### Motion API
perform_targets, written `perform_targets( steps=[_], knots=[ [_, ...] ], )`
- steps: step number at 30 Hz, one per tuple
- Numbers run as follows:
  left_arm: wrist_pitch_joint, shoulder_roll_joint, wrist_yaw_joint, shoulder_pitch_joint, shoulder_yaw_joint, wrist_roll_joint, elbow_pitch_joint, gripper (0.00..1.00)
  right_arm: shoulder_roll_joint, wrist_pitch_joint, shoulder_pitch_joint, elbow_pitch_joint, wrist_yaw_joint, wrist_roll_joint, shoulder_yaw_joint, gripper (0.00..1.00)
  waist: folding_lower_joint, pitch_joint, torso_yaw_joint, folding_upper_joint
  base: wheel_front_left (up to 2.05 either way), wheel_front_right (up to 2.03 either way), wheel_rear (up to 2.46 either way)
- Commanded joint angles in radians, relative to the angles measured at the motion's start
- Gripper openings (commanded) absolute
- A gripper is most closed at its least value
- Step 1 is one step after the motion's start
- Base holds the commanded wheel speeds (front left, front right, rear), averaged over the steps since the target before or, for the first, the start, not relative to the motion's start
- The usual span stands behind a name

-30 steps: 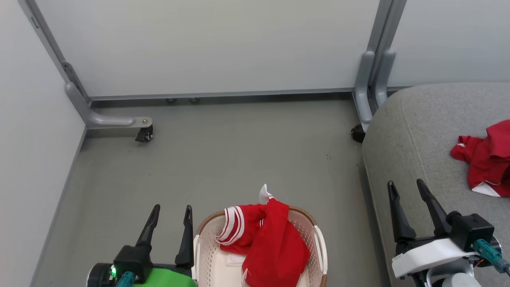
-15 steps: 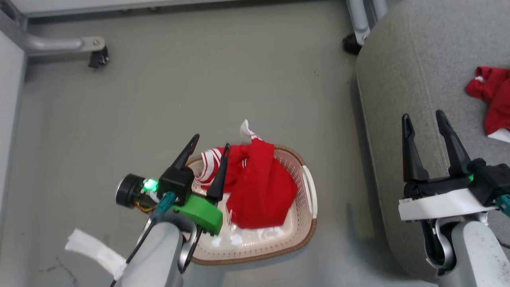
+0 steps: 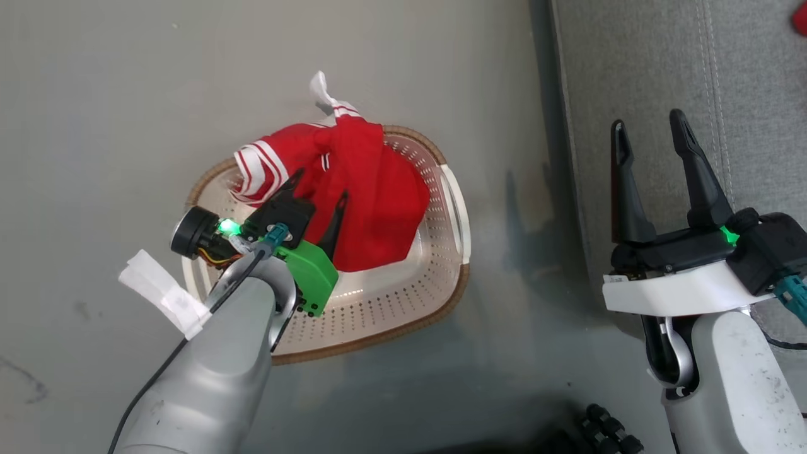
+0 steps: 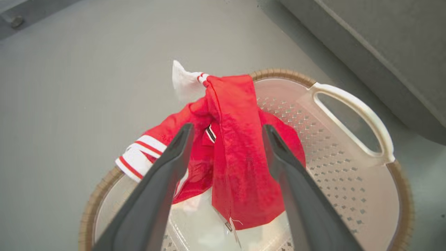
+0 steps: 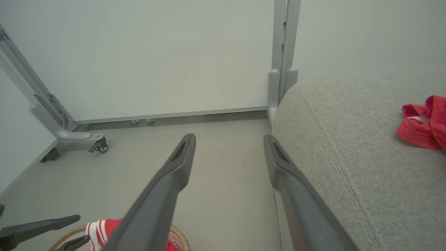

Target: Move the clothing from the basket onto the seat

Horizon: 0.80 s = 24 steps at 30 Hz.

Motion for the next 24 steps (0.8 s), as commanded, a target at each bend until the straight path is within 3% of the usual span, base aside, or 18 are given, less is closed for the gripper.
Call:
perform_targets(
  steps=[1,7,24],
  knots=[
    [-0.001,0.014,0.001,-0.04,0.002,0.006,0.043,1.0,0.008,0.0,-0.02,-0.004,-0.001,0.012,0.014,1.0,-0.0002,0.143,-0.105,0.0,0.0,0.0,0.0],
    [-0.001,0.018,-0.006,-0.108,-0.011,0.001,0.192,1.0,0.011,0.0,-0.037,-0.007,-0.001,0.029,0.045,1.0,-0.0002,0.187,-0.132,0.0,0.0,0.0,0.0],
    [0.01,0.049,0.012,-0.265,0.002,-0.04,0.373,1.0,0.019,0.0,-0.082,-0.02,-0.001,0.07,0.113,1.0,-0.0002,0.331,-0.183,0.0,0.0,0.0,0.0]
  ],
)
